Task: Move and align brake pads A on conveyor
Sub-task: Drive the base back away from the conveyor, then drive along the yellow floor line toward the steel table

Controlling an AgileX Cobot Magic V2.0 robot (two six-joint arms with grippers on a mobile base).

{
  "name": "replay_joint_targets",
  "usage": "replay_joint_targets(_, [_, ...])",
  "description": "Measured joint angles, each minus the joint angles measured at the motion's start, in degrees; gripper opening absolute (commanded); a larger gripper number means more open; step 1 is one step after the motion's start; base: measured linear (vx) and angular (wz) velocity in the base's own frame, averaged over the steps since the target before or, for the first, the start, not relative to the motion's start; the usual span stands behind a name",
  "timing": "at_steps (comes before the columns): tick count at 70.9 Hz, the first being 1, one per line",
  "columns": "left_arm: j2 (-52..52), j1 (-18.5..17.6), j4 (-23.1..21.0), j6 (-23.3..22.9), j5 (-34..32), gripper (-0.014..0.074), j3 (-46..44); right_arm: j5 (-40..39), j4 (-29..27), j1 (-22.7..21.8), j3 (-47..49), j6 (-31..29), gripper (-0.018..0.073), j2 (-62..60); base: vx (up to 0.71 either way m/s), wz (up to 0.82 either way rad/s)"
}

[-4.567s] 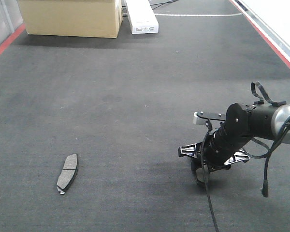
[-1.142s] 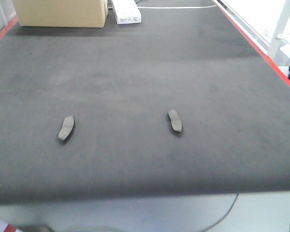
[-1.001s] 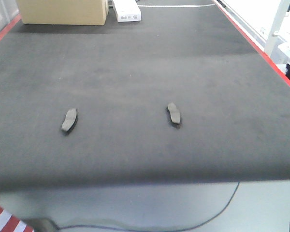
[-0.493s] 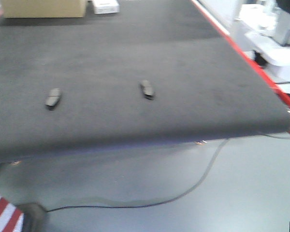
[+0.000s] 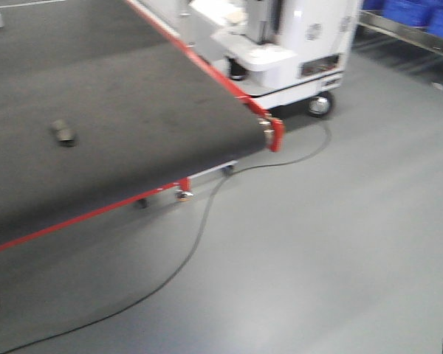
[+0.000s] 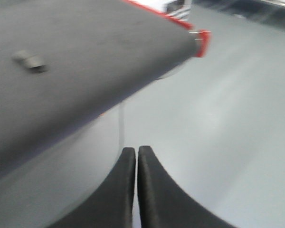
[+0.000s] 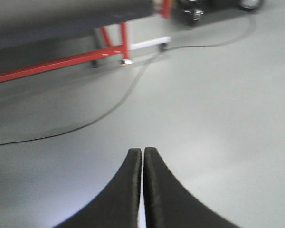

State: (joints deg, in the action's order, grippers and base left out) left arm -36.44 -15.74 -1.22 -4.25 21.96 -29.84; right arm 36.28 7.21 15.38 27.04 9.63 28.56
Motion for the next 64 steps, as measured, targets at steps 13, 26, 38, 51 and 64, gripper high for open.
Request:
replay_joint_targets(13, [0.00, 0.00, 0.00, 0.00, 0.00, -0.0008, 0.00, 0.00, 0.00, 0.00, 0.00, 0.00, -0.0009, 0.00, -0.10, -0.78])
replay_joint_targets(26, [0.00, 0.00, 0.00, 0.00, 0.00, -0.0008, 0.00, 0.00, 0.00, 0.00, 0.00, 0.00, -0.0009, 0.00, -0.05, -0.79])
replay_joint_targets(38, [0.00, 0.00, 0.00, 0.00, 0.00, -0.0008, 0.00, 0.00, 0.00, 0.00, 0.00, 0.00, -0.0009, 0.00, -0.02, -0.82])
replay_joint_targets(51, [0.00, 0.00, 0.00, 0.00, 0.00, -0.0008, 0.00, 0.00, 0.00, 0.00, 0.00, 0.00, -0.0009, 0.00, -0.03, -0.80])
replay_joint_targets(64, [0.00, 0.00, 0.00, 0.00, 0.00, -0.0008, 0.00, 0.00, 0.00, 0.00, 0.00, 0.00, -0.0009, 0.00, -0.03, -0.78])
